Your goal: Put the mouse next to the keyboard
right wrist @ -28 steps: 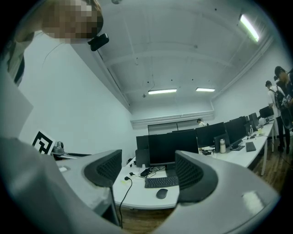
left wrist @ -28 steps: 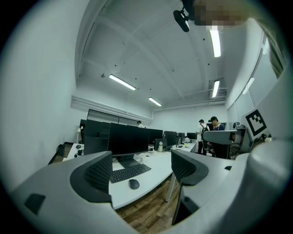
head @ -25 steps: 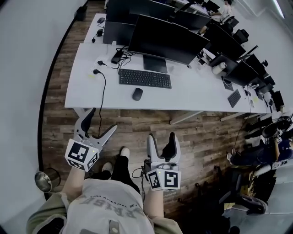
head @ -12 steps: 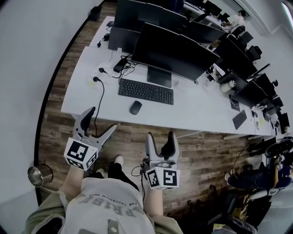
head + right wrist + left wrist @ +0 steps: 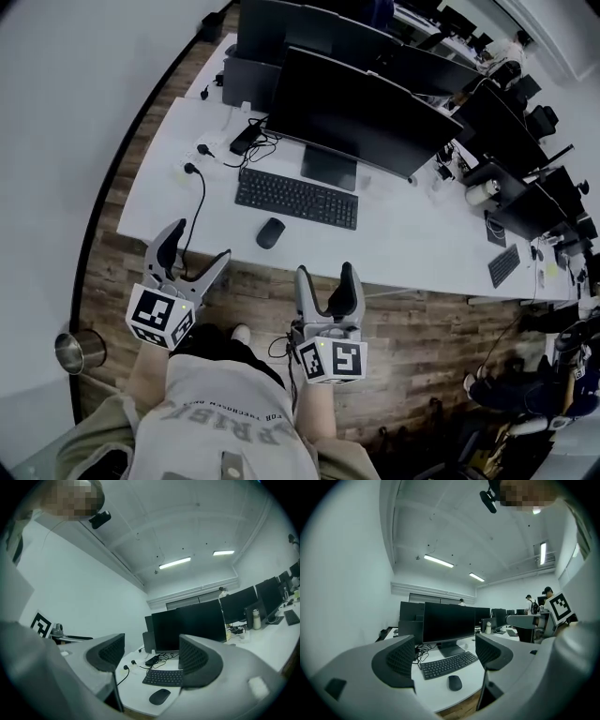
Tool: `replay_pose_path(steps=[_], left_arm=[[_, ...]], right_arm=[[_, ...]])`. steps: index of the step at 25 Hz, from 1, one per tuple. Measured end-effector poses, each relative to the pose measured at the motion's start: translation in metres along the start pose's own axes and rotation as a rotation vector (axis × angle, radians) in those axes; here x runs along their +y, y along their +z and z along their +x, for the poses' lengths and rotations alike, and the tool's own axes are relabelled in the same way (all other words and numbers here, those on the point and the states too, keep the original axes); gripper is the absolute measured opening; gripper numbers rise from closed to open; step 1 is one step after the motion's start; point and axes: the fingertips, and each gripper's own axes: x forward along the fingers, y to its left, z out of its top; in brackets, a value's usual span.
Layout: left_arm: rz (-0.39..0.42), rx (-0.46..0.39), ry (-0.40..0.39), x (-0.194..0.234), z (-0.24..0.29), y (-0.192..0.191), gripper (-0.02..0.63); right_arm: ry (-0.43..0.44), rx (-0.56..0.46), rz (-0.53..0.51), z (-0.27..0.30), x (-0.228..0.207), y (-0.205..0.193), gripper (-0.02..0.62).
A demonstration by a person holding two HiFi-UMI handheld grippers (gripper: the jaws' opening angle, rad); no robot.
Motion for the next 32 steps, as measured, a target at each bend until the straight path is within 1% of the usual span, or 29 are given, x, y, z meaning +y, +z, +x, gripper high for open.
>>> replay_pose_path(steps=[4, 8, 13, 17, 22, 26, 29, 32], left_arm=[[0.007, 0.02, 0.014, 0.003, 0.012, -0.004, 0.385], [0.005, 0.038, 0.004, 0.01, 0.026, -0.01, 0.385], [0.013, 0.065, -0.038, 0.019, 0.055, -0.012, 0.385], [0.012, 0.078, -0.074, 0.033, 0.081, -0.013, 0.385], [0.018, 0.109, -0.132, 0.047, 0.111, -0.016, 0.386], [-0.003, 0.131, -0.153, 0.063, 0.134, -0.024, 0.385], [-0.003, 0.132, -0.178, 0.071, 0.148, -0.019, 0.385], [-0.01, 0.136, -0.192, 0.081, 0.162, -0.021, 0.385]], right_arm=[[-0.005, 0.017, 0.021, 0.012, -0.014, -0.01, 0.354], [-0.026, 0.037, 0.038, 0.026, -0.023, -0.021, 0.354], [-0.061, 0.074, 0.055, 0.048, -0.028, -0.038, 0.356], [-0.096, 0.127, 0.081, 0.075, -0.029, -0.063, 0.354], [-0.161, 0.243, 0.106, 0.106, -0.035, -0.109, 0.354], [-0.217, 0.368, 0.141, 0.128, -0.04, -0.158, 0.354], [-0.243, 0.451, 0.187, 0.139, -0.04, -0.193, 0.354], [-0.267, 0.538, 0.188, 0.151, -0.04, -0.228, 0.356]])
